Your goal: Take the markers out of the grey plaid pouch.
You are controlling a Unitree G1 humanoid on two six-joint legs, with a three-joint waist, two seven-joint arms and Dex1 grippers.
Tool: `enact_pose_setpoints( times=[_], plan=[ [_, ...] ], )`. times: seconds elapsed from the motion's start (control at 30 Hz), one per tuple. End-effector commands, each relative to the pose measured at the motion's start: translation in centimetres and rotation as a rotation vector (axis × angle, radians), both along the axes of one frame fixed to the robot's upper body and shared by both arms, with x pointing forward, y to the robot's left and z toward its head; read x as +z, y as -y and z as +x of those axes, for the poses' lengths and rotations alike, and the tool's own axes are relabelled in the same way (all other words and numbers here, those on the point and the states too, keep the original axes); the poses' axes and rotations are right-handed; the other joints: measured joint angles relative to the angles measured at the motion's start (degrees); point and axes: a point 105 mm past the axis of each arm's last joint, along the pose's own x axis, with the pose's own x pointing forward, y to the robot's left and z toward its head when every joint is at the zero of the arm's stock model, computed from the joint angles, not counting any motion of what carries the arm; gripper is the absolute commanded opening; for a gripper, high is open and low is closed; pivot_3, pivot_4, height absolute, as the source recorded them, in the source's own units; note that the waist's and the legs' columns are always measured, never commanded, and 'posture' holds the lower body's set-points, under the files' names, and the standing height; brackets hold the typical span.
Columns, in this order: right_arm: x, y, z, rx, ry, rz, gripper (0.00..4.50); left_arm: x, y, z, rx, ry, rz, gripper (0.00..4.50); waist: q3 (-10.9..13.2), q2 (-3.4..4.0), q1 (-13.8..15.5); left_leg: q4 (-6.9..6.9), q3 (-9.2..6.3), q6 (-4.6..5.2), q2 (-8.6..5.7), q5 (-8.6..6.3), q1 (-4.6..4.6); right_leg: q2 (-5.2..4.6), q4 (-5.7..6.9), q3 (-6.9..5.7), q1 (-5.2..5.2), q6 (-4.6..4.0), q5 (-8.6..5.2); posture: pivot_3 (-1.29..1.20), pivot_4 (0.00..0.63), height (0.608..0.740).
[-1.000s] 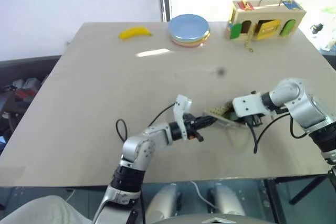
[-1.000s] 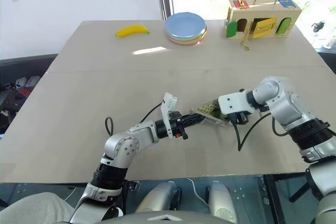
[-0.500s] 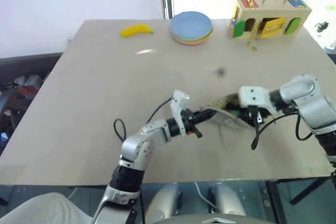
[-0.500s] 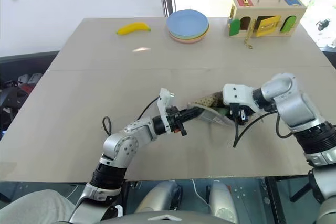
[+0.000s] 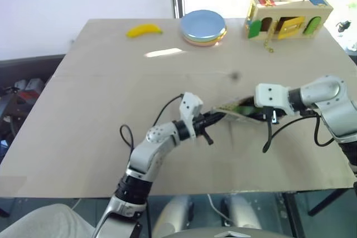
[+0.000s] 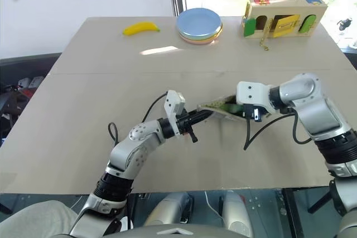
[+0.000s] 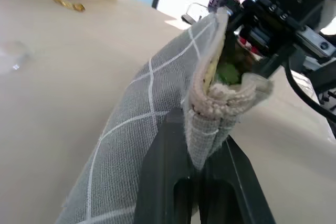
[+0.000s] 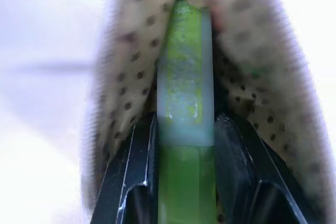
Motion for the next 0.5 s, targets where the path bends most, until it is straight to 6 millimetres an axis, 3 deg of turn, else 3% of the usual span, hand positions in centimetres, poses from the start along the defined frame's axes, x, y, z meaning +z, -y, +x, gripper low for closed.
enact_pose_setpoints(
  times=[0.03, 0.17, 0.33, 0.5],
  plan=[
    [1.9, -1.0, 0.5, 0.035, 0.121, 0.013, 0.93, -0.3, 0.6, -0.8, -0.044, 0.000, 0.010, 0.00, 0.00, 0.00, -0.01, 0.00, 0.00, 0.00, 0.00, 0.00, 0.01, 0.00, 0.01, 0.00, 0.00, 0.00, 0.00, 0.00, 0.150, 0.740],
    [1.4, -2.4, -0.3, 0.082, 0.106, 0.023, 0.93, -0.3, 1.1, -1.1, -0.058, -0.003, 0.008, 0.00, 0.00, 0.00, -0.04, 0.00, 0.01, 0.00, 0.00, 0.00, 0.01, 0.01, 0.01, 0.01, 0.00, 0.00, 0.00, 0.00, 0.150, 0.740],
    [2.0, -1.0, -0.6, 0.059, 0.098, 0.000, 0.93, -0.5, 0.2, -0.4, -0.012, 0.004, 0.022, 0.00, 0.00, 0.00, 0.10, 0.02, 0.00, 0.00, -0.01, 0.00, 0.00, 0.00, 0.00, -0.01, 0.01, 0.00, 0.00, 0.00, 0.150, 0.740],
    [3.7, 0.5, -2.5, 0.082, 0.035, 0.034, 0.93, -0.9, -1.3, 0.9, 0.064, 0.053, 0.066, 0.00, 0.00, 0.01, 0.06, 0.02, -0.01, 0.00, -0.01, 0.00, -0.01, -0.01, 0.00, -0.01, 0.01, 0.00, 0.00, 0.00, 0.150, 0.740]
  ],
)
